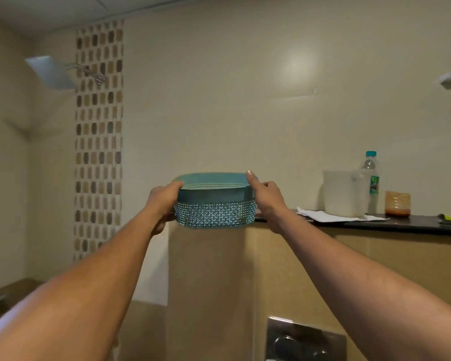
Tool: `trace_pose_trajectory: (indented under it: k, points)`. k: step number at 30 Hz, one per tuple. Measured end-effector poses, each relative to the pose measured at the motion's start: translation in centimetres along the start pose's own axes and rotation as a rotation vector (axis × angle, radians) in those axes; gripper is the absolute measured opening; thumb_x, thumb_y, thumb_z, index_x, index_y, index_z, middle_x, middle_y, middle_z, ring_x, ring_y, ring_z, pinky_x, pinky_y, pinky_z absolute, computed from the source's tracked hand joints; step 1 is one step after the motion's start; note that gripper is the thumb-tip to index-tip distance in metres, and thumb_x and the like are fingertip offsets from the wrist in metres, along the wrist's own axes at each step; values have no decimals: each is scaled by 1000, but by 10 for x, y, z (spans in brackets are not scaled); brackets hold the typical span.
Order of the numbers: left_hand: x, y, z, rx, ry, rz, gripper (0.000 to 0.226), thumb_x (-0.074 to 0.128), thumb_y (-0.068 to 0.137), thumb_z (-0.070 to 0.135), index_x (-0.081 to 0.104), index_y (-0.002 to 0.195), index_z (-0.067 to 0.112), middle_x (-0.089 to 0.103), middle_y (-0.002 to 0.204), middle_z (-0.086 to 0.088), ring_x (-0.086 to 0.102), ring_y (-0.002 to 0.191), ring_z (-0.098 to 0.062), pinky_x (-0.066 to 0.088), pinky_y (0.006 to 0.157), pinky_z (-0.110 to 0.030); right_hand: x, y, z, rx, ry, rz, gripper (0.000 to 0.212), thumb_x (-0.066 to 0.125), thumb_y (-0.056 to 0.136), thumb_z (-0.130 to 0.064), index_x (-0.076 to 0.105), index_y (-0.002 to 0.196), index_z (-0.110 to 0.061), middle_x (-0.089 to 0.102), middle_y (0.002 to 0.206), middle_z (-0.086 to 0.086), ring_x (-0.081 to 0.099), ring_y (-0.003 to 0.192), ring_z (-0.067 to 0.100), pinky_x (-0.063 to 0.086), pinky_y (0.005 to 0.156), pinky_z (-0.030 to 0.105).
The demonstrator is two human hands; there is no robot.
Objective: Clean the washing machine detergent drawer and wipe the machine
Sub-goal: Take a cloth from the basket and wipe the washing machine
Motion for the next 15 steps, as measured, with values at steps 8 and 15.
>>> trace_pose_trajectory:
  k: [8,15]
  points:
    - [-110,-193,-10,-116,120,194,25,58,88,24,70,105,10,65,92,-9,60,78,-28,56,73,-39,34,-143,11,79,-21,-252,36,55,90,-37,60,113,-10,63,117,10,61,94,27,55,60,37]
    - [-248,-350,-17,-243,194,399,27,62,87,16,67,110,3,61,92,-14,58,81,-29,59,83,-49,129,-287,9,133,12,-579,36,52,88,-26,58,117,-6,61,97,10,57,79,24,55,57,37]
Point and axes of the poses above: each hand's wrist, its own y-axis towards the middle knuckle, its own x-axis out of the palm, z = x × y, the point moved 7 cm from there along y, towards the middle knuckle
